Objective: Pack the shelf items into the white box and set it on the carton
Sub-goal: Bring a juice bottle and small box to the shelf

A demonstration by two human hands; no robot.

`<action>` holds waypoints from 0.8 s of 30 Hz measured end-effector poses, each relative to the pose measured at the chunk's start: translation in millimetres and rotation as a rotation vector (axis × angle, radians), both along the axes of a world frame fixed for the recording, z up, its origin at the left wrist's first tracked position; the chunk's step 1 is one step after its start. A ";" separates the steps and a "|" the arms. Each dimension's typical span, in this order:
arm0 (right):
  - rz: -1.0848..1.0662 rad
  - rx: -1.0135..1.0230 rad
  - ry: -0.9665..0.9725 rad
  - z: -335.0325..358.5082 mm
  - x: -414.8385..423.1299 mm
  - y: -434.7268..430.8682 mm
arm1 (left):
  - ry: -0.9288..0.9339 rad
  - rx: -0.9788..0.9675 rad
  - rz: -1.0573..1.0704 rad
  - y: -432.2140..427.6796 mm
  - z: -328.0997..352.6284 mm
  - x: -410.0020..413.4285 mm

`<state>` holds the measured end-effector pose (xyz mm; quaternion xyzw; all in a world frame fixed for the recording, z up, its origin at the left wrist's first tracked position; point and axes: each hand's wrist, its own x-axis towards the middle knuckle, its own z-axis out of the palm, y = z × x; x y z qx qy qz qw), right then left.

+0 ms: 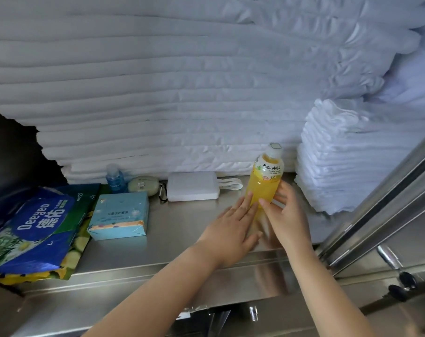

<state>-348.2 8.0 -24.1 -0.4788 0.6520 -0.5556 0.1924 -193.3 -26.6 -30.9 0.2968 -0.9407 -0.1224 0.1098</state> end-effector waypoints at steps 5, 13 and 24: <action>-0.063 0.063 0.069 4.4 -1.0 -20.7 | -0.034 0.028 0.018 -9.5 -3.4 -7.6; -0.149 0.096 0.156 3.9 -1.1 -43.4 | -0.064 0.040 0.082 -28.0 -6.8 -17.1; -0.196 0.069 0.202 -2.9 0.1 -48.7 | -0.048 0.028 0.096 -32.4 -10.6 -18.8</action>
